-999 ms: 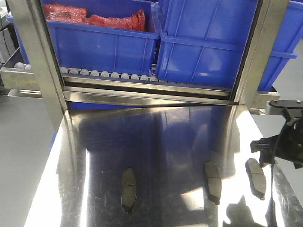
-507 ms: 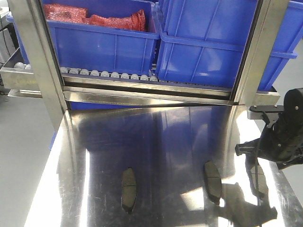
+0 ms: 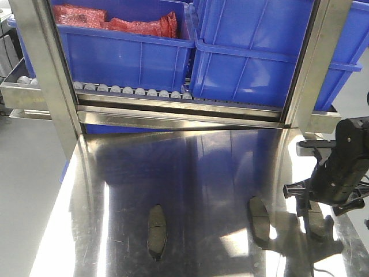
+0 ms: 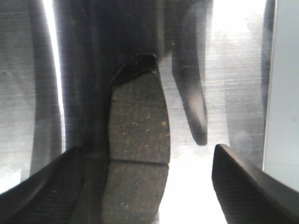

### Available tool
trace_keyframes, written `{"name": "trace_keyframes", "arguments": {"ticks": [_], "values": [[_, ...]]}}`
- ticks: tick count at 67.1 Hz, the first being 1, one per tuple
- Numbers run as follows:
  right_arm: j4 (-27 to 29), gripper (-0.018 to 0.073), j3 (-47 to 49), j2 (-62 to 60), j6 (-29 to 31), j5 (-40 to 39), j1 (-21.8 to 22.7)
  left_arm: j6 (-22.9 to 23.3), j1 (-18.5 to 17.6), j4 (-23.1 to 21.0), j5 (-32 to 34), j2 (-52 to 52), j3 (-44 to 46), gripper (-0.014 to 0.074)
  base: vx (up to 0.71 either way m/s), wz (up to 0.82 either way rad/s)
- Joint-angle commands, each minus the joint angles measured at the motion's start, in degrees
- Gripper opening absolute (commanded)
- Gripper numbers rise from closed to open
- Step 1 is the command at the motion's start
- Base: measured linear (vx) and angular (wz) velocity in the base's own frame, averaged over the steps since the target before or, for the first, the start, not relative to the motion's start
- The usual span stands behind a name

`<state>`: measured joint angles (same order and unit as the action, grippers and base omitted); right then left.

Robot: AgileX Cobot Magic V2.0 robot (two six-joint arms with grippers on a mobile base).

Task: Move and align brake pads A on conveyor
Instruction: 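Close the right gripper on the brake pad's end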

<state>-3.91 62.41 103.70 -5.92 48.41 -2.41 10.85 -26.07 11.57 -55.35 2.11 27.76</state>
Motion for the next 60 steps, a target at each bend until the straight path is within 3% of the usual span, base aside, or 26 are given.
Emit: {"name": "trace_keyframes", "arguments": {"ticks": [1, 16, 24, 30, 43, 60], "values": [[-0.3, 0.0534, 1.6, -1.7, 0.1, -1.3, 0.6, 0.2, 0.0, 0.7, 5.0, 0.8, 1.4, -0.0006, 0.0, 0.0], [-0.3, 0.0526, 1.6, -0.4, 0.1, -1.5, 0.6, 0.2, 0.0, 0.7, 5.0, 0.8, 1.4, -0.0006, 0.0, 0.0], [-0.3, 0.0463, 1.6, -0.4, 0.1, -1.8, 0.6, 0.2, 0.0, 0.7, 5.0, 0.8, 1.4, -0.0006, 0.0, 0.0], [-0.3, 0.0364, 1.6, -0.4, 0.1, -1.8, 0.6, 0.2, 0.0, 0.7, 5.0, 0.8, 1.4, -0.0006, 0.0, 0.0], [-0.4, -0.0022, 1.6, -0.4, 0.1, -1.6, 0.6, 0.2, 0.0, 0.7, 5.0, 0.8, 1.4, -0.0006, 0.0, 0.0], [-0.4, -0.0011, 1.6, -3.5, 0.1, -1.6, 0.6, 0.2, 0.0, 0.7, 5.0, 0.8, 1.4, -0.0006, 0.0, 0.0]]}}
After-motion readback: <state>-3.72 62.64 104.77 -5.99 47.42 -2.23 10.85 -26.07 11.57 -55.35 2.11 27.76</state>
